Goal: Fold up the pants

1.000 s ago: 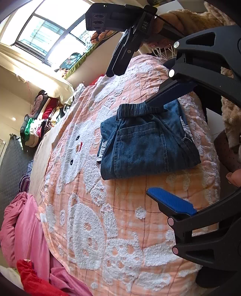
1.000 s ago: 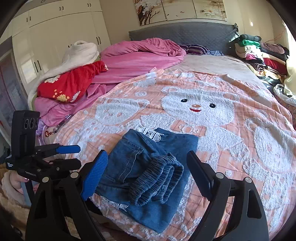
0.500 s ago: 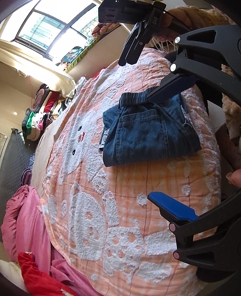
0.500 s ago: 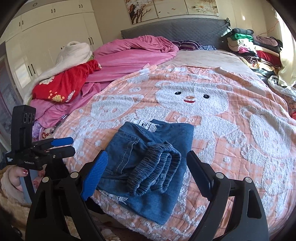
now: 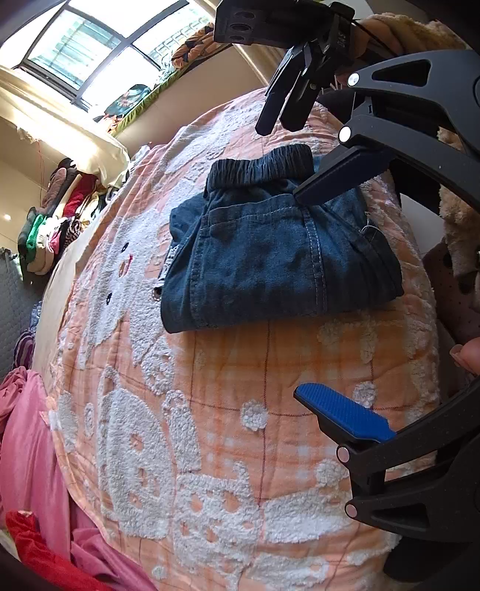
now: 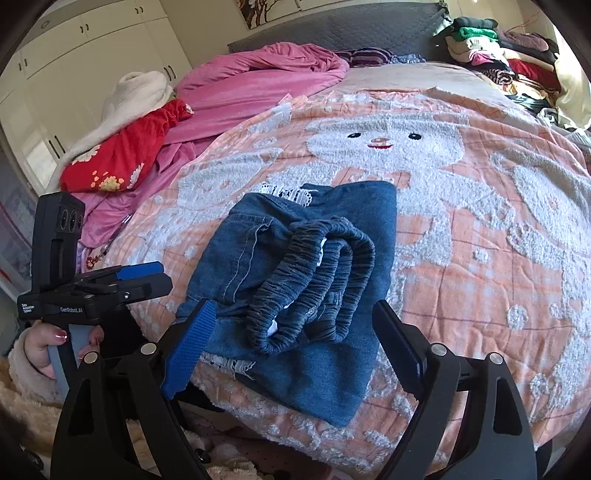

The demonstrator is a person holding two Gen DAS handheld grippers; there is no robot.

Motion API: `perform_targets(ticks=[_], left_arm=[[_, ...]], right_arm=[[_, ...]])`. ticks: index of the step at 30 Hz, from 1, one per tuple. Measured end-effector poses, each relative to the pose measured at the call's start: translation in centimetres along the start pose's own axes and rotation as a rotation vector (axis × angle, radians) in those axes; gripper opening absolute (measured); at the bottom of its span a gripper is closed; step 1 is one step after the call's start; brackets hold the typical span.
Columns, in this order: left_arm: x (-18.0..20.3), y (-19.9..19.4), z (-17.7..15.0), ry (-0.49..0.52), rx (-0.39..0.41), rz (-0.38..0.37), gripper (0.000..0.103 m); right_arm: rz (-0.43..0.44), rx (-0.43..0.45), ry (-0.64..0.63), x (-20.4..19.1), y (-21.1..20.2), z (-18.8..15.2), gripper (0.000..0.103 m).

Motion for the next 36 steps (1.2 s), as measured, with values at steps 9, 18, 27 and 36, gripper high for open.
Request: perform_targets(ticks=[9,18,27,36], left_arm=[[0.5,2.6,-0.8,0.042,-0.067,0.056,0.091],[0.4,4.0,-1.6,0.056,-0.098,0.082,0.091],[0.5,3.4,-1.4,0.047,-0.082,0.071,0.091],[1.3,2.1,0.4,0.017,-0.017,-0.023,0.091]], right_arm=[[-0.056,-0.059,-0.059,-0.3,3.0,-1.0,0.053],[-0.046,-0.08,-0.016,1.2,4.1,-1.8,0.055],[-0.021,-0.046,0.022,1.4,2.5,-1.4,0.067],[-0.032,0.007,0.086,3.8,0.7,0.1,0.071]])
Point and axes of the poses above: each gripper's, at about its wrist camera, not at the fingertips, and y roughly the way its jaws point, x to its right, z to its top, the point moved 2 cm from there along y, roughly the way its jaws point, and after that the axes turned 14 degrees about y, right-handed, at the moved point
